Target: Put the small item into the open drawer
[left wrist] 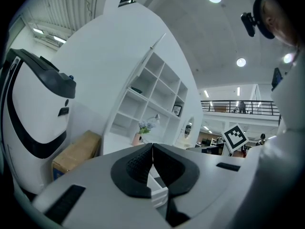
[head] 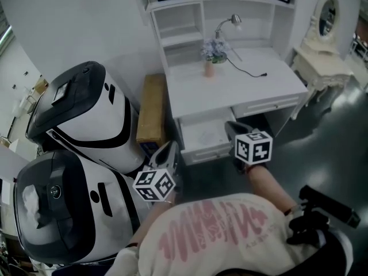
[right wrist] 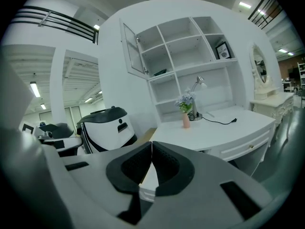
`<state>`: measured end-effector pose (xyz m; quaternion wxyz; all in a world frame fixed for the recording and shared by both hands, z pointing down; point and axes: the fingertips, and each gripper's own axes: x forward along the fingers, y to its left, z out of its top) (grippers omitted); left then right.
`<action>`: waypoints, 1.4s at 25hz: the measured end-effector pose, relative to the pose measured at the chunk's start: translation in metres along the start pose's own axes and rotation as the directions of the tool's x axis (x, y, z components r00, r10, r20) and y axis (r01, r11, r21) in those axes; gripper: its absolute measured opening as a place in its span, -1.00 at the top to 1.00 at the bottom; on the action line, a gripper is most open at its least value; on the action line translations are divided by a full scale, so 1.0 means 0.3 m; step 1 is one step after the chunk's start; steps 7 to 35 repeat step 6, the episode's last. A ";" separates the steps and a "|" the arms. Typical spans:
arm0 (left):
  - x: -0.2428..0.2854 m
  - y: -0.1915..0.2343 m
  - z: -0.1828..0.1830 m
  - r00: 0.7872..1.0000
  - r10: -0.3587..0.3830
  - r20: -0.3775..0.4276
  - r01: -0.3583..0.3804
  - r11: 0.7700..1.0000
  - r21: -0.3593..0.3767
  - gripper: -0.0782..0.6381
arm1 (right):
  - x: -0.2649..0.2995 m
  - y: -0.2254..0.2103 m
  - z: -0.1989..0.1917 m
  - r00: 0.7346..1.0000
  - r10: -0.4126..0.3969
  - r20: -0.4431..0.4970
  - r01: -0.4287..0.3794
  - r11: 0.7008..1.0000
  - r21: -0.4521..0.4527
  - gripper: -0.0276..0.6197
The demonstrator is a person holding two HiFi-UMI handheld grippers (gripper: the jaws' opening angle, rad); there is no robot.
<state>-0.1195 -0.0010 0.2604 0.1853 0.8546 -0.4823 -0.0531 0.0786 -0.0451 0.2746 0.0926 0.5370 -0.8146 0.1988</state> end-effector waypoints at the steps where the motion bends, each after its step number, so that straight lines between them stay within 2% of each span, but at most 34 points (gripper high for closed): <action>1: -0.008 0.001 -0.004 1.000 -0.002 0.002 0.002 1.000 -0.001 0.70 | -0.006 0.003 -0.012 1.000 -0.005 -0.004 0.005 1.000 -0.002 0.85; 6: -0.037 0.016 -0.020 1.000 -0.002 0.007 0.002 1.000 -0.010 0.70 | -0.021 0.036 -0.063 1.000 -0.006 -0.023 0.006 1.000 -0.013 0.85; 35: -0.037 0.016 -0.020 1.000 -0.002 0.007 0.002 1.000 -0.010 0.70 | -0.021 0.036 -0.063 1.000 -0.006 -0.023 0.006 1.000 -0.013 0.85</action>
